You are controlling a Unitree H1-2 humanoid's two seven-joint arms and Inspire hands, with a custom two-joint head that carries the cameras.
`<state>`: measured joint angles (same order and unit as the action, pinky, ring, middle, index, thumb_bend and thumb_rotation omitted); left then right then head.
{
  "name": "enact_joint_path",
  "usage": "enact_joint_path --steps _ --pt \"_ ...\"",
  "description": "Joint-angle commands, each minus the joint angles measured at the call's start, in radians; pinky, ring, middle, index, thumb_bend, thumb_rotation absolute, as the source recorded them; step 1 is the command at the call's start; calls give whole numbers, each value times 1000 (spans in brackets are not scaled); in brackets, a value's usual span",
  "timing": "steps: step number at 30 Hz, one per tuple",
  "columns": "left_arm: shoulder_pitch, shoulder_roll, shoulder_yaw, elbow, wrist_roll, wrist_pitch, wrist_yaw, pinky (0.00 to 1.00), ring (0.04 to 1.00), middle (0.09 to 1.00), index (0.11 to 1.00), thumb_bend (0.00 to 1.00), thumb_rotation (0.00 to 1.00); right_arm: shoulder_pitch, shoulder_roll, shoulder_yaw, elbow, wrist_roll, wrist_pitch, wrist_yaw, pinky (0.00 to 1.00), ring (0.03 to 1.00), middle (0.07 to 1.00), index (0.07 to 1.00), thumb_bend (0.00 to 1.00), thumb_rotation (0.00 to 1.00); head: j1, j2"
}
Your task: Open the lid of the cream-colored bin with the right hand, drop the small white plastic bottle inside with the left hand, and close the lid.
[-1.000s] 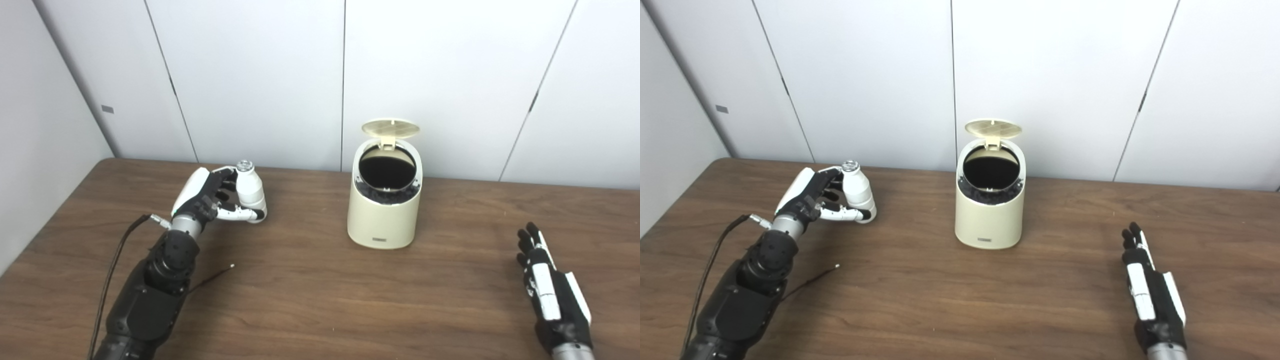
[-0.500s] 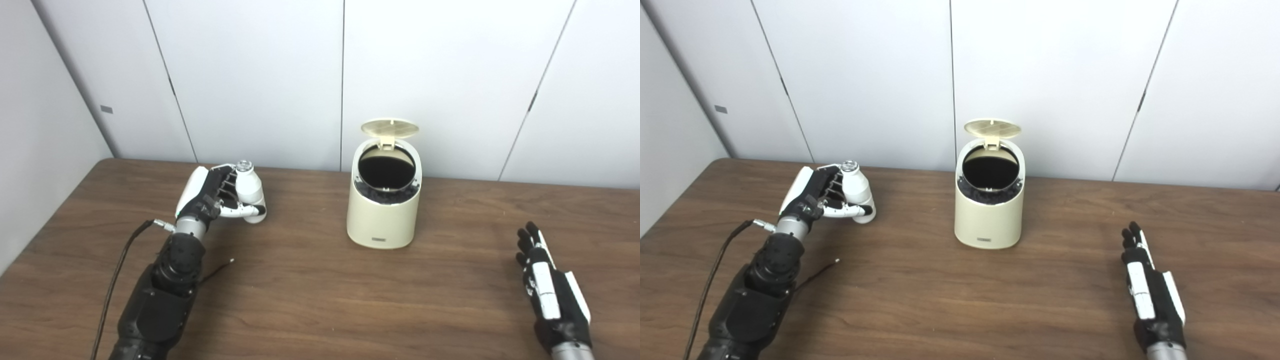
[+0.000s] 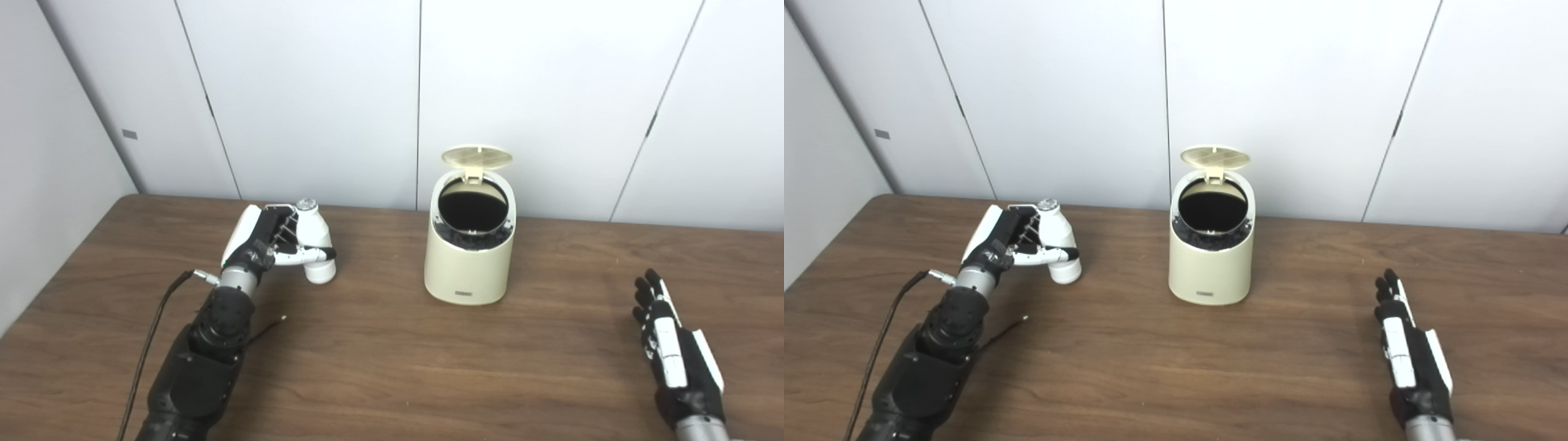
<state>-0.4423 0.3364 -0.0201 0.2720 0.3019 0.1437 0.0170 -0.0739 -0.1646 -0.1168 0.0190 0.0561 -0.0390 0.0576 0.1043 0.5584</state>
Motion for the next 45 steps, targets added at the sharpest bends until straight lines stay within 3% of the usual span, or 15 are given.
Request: enact_joint_path --steps 1,8,14,16,19,28,45 --pt "-58 23 4 -28 3 -30 4 398 419 501 493 501 0 -5 -7 -7 18 10 -43 0 1000 1000 983 1000 591 984 3 1" --pt "-49 21 11 -52 5 -31 5 412 427 508 482 501 0 -6 -6 -5 20 17 -34 9 1000 1000 988 1000 620 966 3 2" --pt "-36 13 16 -163 0 -35 -7 432 441 498 481 502 0 -7 -2 -5 13 35 -16 15 1000 1000 989 1000 609 956 2 3" --pt "-37 9 19 -198 -3 -41 -7 369 440 496 470 481 0 -10 -2 -5 20 38 -17 15 1000 1000 994 1000 619 955 2 3" --pt "-39 0 13 -259 15 -37 -2 369 445 490 461 477 0 -12 1 -3 20 40 -13 12 1000 1000 992 1000 631 954 -3 3" --pt "-39 -78 12 -387 58 -74 59 314 414 509 499 471 0 -10 11 5 23 41 -23 12 1000 1000 986 989 652 965 -12 2" --pt "-87 -157 -45 -517 190 -90 50 312 437 512 499 472 0 -8 31 14 28 17 -21 -7 979 1000 987 983 619 979 -36 -3"
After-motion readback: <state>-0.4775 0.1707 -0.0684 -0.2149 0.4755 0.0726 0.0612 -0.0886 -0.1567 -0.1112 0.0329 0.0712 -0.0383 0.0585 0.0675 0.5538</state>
